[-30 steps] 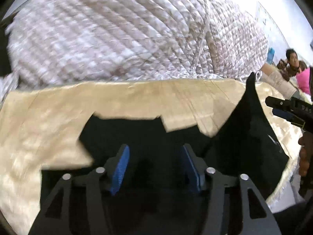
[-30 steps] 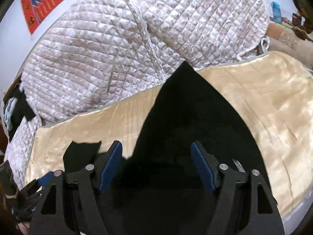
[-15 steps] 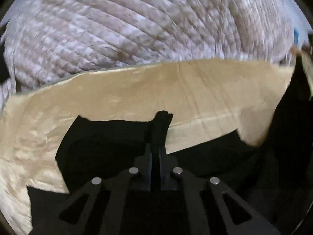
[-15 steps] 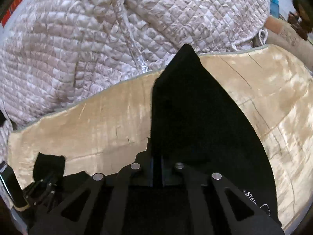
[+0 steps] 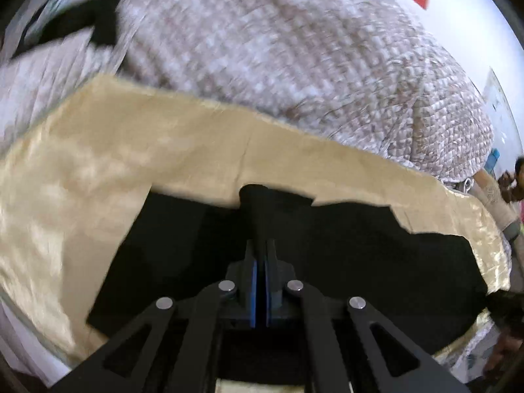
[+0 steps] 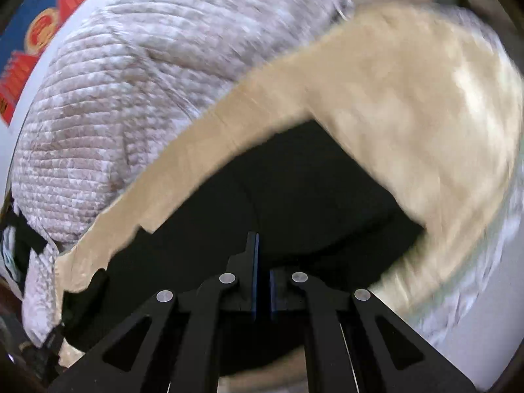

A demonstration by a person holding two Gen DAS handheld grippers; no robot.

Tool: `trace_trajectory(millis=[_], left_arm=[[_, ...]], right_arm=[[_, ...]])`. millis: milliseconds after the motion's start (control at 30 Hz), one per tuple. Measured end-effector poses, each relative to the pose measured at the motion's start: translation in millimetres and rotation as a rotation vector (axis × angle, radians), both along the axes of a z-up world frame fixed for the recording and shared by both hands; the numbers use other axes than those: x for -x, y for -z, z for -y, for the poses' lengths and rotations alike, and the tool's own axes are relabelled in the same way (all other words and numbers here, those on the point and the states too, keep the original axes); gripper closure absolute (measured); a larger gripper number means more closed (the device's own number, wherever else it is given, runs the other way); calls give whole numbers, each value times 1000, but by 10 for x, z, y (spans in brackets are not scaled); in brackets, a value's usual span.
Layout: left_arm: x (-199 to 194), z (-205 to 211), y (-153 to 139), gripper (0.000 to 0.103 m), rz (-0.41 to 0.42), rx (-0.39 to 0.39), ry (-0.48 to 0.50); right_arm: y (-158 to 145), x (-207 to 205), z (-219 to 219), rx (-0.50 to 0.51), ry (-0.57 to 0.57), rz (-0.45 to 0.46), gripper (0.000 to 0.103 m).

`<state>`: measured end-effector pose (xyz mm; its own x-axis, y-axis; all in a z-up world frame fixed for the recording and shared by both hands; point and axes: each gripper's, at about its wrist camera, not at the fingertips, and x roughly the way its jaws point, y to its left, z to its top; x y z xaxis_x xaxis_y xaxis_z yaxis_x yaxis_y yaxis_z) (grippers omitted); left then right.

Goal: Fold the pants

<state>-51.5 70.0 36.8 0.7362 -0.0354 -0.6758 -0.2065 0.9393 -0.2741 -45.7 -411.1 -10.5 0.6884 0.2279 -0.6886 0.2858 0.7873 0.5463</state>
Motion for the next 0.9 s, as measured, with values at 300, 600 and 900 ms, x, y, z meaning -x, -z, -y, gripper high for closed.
trace_trajectory(millis=[300,600,900], left_arm=[[34,-325,260,76,-36,150,-53],[-195,-273,333,61,-76,158,49],[167,-320,-98,98,73,-12,-111]], right_arm=[[140,2,187,-155,57,54,86],[144,-27,192,-137,61,58,86],[52,-7,229,-80,82,92,95]])
